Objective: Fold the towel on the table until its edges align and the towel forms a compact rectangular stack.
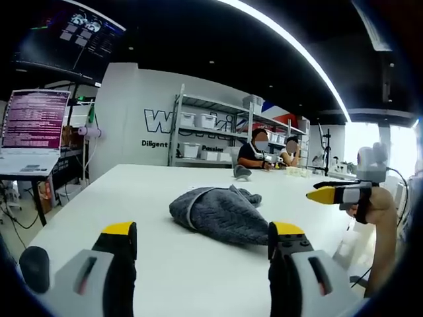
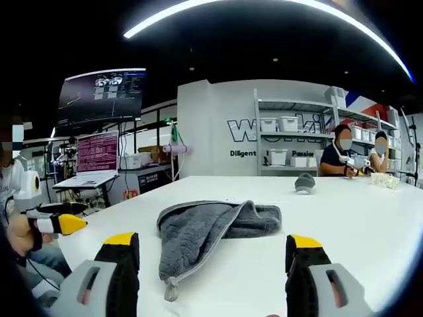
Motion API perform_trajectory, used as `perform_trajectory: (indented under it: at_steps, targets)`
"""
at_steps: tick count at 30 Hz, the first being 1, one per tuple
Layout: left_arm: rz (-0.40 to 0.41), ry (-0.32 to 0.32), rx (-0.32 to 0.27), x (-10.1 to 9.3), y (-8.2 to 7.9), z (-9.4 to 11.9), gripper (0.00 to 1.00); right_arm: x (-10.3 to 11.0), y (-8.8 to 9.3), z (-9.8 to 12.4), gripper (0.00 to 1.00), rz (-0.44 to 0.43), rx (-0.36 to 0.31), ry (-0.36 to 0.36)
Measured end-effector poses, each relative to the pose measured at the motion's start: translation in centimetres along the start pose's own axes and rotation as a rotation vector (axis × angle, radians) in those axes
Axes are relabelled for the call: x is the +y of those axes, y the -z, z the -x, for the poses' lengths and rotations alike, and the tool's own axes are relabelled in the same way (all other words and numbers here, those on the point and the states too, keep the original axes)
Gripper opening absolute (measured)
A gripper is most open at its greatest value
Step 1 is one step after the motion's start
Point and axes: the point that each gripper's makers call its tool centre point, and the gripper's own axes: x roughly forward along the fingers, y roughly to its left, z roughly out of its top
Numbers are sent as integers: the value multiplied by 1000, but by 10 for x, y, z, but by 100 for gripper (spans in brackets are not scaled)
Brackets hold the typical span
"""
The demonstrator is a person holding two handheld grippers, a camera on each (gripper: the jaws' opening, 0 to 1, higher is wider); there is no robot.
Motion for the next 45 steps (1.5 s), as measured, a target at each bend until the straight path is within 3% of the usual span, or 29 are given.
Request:
perform_trajectory:
  at_steps: [12,19,26,33,39,45]
  targets:
    - [8,40,18,-9,7,-14,84,-2,3,5,95,15,17,25]
    - [5,95,50,-29,20,-33,80,-7,17,0,90,21,52,37]
    - [-6,129,85,-43,35,-41,77,17,43,-23,84,61,136,-65]
    - [-5,98,106,-33,39,-39,76,57,77,-46,77,135,231,-183]
    - [2,69,94,-23,35,-31,75,74,87,-57,71,193,262,-220]
    - [7,35,81,-9,30,-21,75,83,90,-65,56,224,254,-240]
